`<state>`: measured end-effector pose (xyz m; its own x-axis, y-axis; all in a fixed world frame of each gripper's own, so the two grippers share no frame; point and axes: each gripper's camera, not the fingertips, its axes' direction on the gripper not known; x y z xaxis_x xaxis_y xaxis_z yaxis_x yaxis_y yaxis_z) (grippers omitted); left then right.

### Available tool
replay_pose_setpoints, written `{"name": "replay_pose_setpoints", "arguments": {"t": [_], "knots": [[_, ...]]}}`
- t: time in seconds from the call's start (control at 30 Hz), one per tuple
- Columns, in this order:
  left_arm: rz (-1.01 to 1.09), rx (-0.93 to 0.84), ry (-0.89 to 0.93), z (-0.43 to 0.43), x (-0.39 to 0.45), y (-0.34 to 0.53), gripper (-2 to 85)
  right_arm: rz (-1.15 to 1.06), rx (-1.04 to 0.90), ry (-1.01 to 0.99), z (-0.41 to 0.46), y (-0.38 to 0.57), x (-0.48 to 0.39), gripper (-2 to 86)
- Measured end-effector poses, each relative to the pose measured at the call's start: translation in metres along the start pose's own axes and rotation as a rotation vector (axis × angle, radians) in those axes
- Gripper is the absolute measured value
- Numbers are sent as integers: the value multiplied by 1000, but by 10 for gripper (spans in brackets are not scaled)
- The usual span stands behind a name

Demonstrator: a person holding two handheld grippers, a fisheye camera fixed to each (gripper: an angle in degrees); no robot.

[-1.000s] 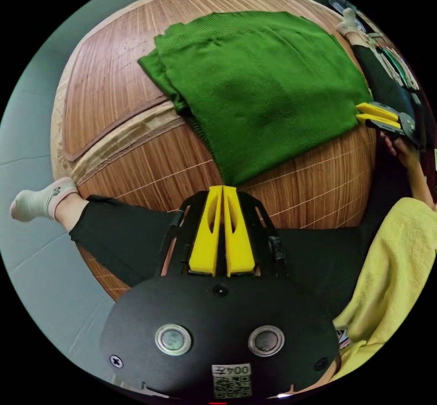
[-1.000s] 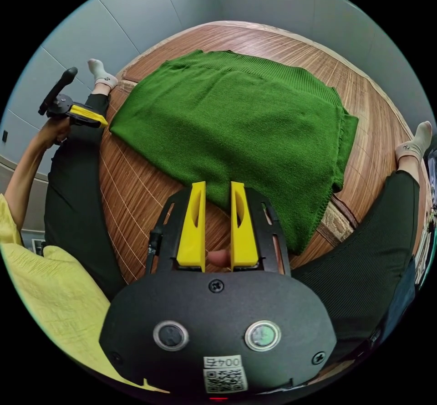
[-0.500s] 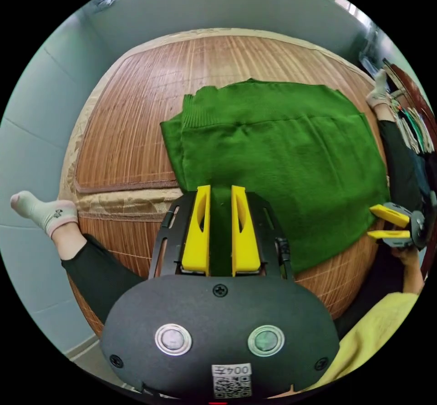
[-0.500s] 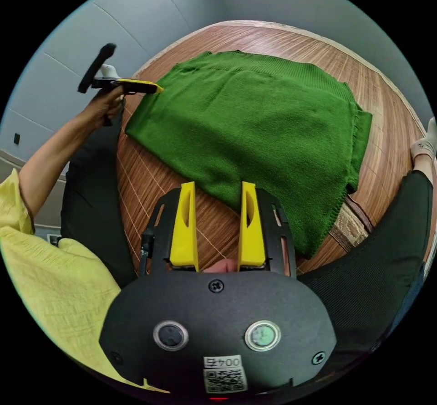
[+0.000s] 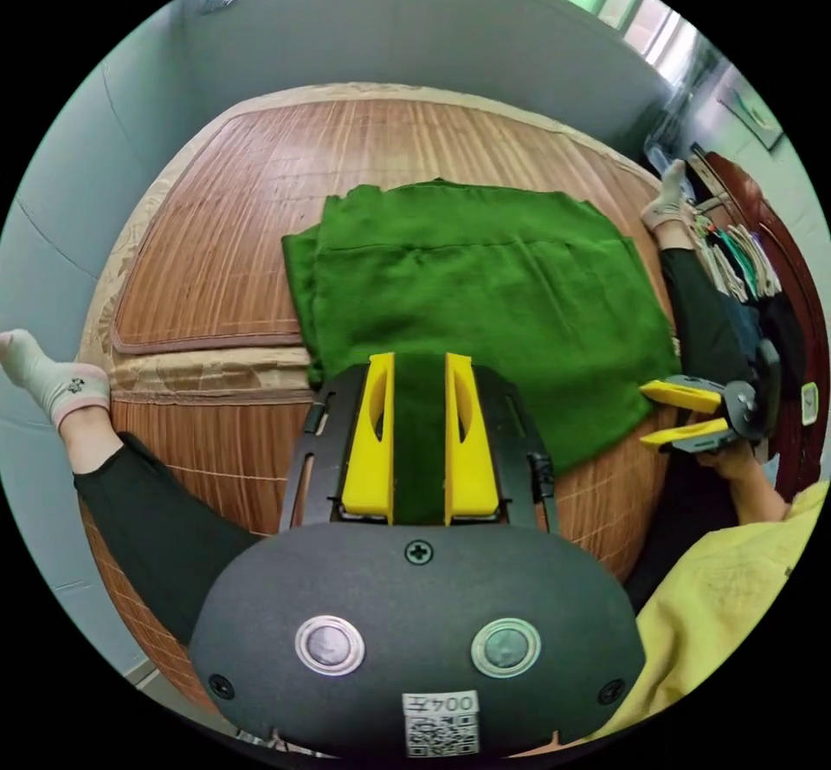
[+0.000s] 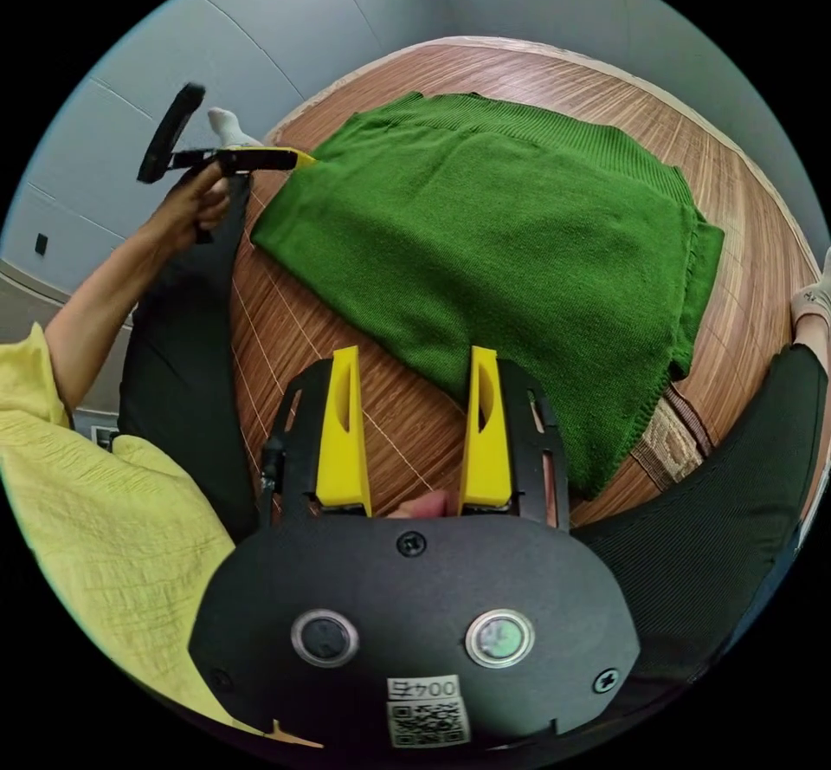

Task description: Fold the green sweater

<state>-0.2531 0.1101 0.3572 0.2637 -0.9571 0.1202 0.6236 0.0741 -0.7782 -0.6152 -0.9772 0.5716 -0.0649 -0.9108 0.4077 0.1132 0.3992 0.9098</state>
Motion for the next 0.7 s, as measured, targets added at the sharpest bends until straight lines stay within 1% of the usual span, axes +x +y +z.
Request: {"name": "replay_pose_setpoints", "arguments": {"t": [0.13,0.23,0.3,0.37,0.43,0.47,0.6,0.7], "knots": [[92,17,11,-1,51,44,88,22,4,-15,1,3,5,169],[123,-63,-18,24,71,69,86,32,13,-25,1,6,5,175],[109,0,-41,25,73,83,83,33,28,-44,-2,8,4,195],[105,19,-47,27,73,91,81,-9,70,-73,-12,15,-3,264],[107,11,-50,28,74,93,81,-34,106,-61,-21,20,-8,307],[112,7,-58,29,76,94,81,-27,124,-46,-26,22,-8,314],[111,19,-71,31,80,102,81,39,140,-35,-29,25,2,296],[79,42,-50,32,78,110,83,112,88,-42,-17,19,11,266]]}}
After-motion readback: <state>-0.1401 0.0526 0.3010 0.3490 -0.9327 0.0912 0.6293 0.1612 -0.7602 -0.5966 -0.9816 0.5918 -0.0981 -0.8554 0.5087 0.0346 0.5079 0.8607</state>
